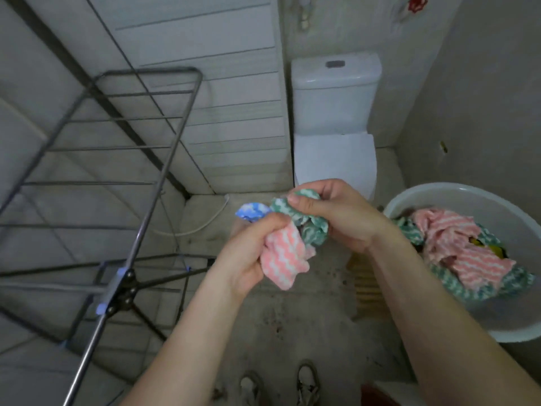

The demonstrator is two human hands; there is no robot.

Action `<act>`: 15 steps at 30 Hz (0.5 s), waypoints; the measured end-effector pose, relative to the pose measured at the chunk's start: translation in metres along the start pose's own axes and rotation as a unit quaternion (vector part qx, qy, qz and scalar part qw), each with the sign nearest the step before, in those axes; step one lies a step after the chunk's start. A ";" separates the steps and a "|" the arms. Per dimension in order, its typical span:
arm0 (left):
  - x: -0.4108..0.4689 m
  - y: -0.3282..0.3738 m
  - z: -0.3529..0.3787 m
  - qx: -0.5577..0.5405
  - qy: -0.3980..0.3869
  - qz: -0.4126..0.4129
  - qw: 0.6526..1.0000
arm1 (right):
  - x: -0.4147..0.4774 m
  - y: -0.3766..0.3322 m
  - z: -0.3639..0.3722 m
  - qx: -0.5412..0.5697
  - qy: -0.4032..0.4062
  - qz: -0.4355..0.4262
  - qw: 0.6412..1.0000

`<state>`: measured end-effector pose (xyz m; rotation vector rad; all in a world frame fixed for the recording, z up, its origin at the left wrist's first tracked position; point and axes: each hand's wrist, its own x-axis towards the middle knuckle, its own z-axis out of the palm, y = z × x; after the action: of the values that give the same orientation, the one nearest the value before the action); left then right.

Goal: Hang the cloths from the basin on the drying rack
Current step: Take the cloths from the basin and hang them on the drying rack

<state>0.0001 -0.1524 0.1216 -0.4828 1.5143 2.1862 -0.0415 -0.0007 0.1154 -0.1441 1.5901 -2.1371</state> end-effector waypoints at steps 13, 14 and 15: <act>-0.085 0.080 -0.146 0.155 0.190 0.180 0.953 | 0.067 0.001 0.156 0.028 -0.105 0.069 0.992; -0.088 0.086 -0.153 0.166 0.205 0.183 0.947 | 0.070 0.000 0.167 -0.005 -0.115 0.060 0.992; -0.092 0.092 -0.164 0.157 0.225 0.193 0.942 | 0.075 -0.001 0.180 -0.042 -0.118 0.047 0.991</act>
<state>0.0349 -0.3491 0.1857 -0.6540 2.3313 2.1346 -0.0448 -0.1905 0.1605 -0.3295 1.5169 -1.9058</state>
